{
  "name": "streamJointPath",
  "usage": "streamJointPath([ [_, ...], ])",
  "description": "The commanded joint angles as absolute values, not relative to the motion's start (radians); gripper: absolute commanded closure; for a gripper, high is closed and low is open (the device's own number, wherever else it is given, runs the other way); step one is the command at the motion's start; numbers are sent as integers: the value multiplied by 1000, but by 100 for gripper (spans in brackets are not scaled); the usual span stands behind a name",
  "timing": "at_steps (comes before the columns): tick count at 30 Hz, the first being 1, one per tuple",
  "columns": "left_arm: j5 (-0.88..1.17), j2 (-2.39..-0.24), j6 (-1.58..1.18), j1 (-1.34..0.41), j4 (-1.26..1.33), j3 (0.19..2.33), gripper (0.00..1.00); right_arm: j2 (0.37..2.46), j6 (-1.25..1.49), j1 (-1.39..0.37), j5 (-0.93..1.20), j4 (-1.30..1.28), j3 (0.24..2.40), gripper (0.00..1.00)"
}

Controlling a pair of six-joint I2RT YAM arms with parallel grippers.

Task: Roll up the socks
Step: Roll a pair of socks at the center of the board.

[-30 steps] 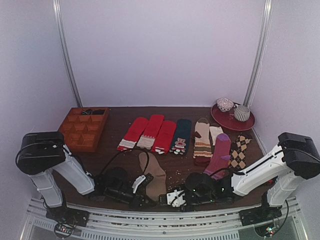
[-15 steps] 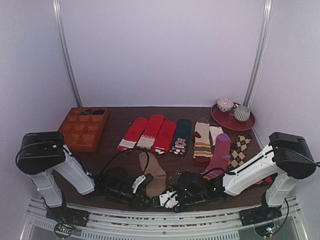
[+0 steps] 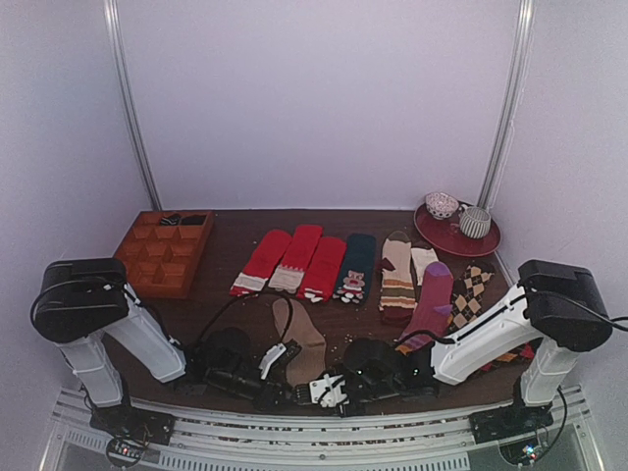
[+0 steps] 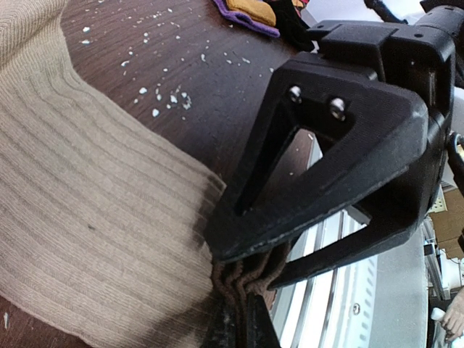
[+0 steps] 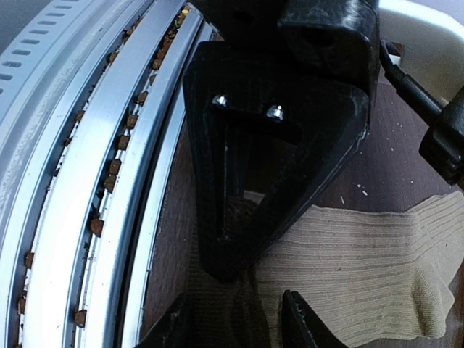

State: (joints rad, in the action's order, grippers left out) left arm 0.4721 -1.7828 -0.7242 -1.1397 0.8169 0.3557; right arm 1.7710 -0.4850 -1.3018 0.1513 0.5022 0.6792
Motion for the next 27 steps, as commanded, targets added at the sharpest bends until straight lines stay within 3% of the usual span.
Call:
streamJointPath([
  [1,469,-1908,-739,-1166,395,293,100,1712,-457,-1294,96,556,627,59],
  [8,471,-1917,-739,-1166,394,296,100,1594,-497,-1305,172,546,575,59],
  [27,471,-1920,-740,-1166,392,298,100,1749,-516,-1314,214,403,680,61],
])
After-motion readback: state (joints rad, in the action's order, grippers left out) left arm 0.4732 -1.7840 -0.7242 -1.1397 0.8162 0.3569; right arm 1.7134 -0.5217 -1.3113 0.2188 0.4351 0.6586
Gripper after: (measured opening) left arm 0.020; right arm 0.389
